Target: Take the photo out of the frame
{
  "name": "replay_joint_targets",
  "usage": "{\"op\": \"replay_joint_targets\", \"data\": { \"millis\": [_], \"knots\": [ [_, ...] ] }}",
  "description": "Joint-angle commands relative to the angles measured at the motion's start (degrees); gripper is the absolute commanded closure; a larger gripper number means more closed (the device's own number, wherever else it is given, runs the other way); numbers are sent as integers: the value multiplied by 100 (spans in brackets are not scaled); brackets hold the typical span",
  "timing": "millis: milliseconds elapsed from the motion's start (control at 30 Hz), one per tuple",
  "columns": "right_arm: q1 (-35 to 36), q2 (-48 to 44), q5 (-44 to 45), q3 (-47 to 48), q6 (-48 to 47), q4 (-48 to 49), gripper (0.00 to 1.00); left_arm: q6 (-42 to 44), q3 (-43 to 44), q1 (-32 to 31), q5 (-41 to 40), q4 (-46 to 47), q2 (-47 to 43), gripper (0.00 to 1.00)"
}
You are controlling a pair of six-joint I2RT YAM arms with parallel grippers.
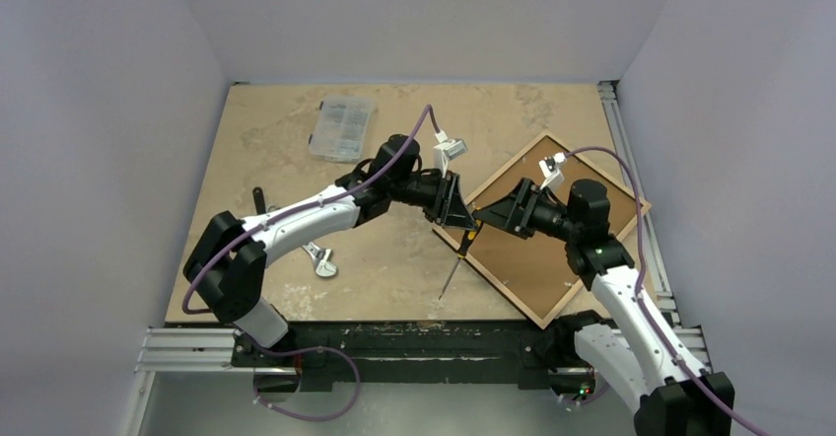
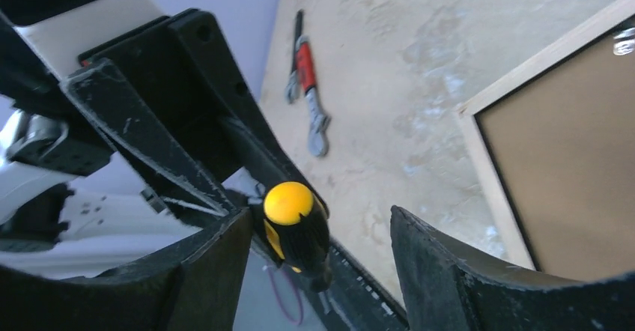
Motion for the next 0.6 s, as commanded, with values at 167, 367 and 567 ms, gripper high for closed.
{"op": "replay_joint_targets", "data": {
  "millis": [167,367,567],
  "knots": [
    [-33,-262,-1097,-233,15,1063,28,-249,31,8,741,621,135,100],
    [-38,-76,-1319,-462,779,1856,37,-225,-302,19,1014,1125,-38,100],
    [-37,-129,-1652,-944,1543,3242,47,-1123,-778,58,1484,2731,-59,100]
  ]
}}
